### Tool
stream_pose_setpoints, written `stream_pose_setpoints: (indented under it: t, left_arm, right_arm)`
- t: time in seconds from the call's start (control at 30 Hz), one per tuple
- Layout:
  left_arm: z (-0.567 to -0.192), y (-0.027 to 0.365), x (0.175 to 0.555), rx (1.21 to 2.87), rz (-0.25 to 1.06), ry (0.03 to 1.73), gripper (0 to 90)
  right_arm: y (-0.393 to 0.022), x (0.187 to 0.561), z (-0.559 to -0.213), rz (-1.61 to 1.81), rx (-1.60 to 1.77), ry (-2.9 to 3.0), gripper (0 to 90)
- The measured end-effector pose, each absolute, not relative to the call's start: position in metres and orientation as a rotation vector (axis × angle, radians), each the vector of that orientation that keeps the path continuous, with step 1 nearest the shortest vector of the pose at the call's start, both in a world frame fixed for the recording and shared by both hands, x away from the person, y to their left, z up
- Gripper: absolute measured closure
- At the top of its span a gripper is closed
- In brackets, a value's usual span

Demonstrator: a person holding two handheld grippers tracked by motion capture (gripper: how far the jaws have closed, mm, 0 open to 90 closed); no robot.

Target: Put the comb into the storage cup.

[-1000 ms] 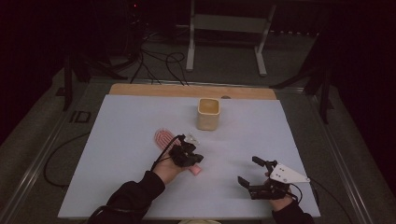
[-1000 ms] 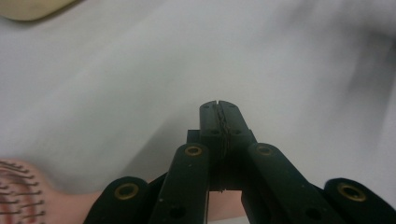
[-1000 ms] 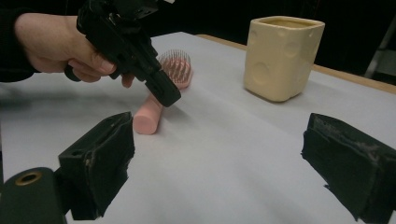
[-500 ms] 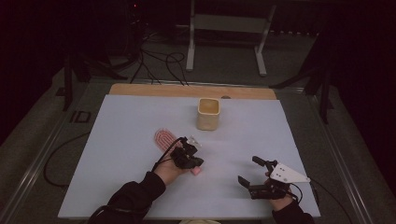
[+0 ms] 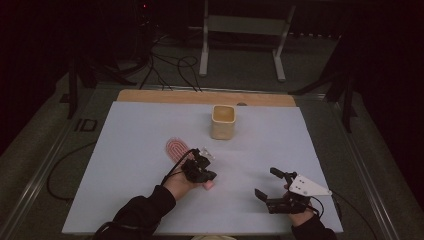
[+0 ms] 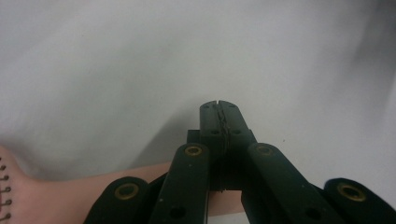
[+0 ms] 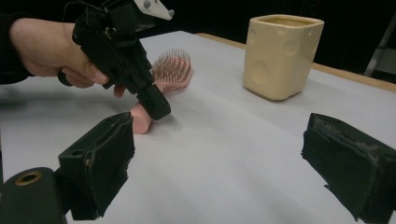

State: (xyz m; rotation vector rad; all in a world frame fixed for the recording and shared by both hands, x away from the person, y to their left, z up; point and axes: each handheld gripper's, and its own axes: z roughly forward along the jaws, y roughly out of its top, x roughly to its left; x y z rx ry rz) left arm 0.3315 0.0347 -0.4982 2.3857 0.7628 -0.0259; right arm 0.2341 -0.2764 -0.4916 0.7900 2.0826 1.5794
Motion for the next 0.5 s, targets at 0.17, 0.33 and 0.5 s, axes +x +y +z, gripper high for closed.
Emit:
stream_pose_setpoints:
  t: [0.17,0.33,0.5]
  left_arm:
    - [-0.499,0.038,0.327,2.396,-0.031,0.776,90.0]
    - [-0.500,0.045,0.322,2.409,-0.035,0.782,90.0]
    - [-0.500,0.055,0.316,2.415,-0.030,0.791,90.0]
  right_arm:
    - [-0.277,0.234,-0.491,1.583,0.793,2.079,9.0]
    - [-0.277,0.234,-0.491,1.583,0.793,2.079,9.0]
    - [-0.277,0.234,-0.492,1.587,0.792,2.076,9.0]
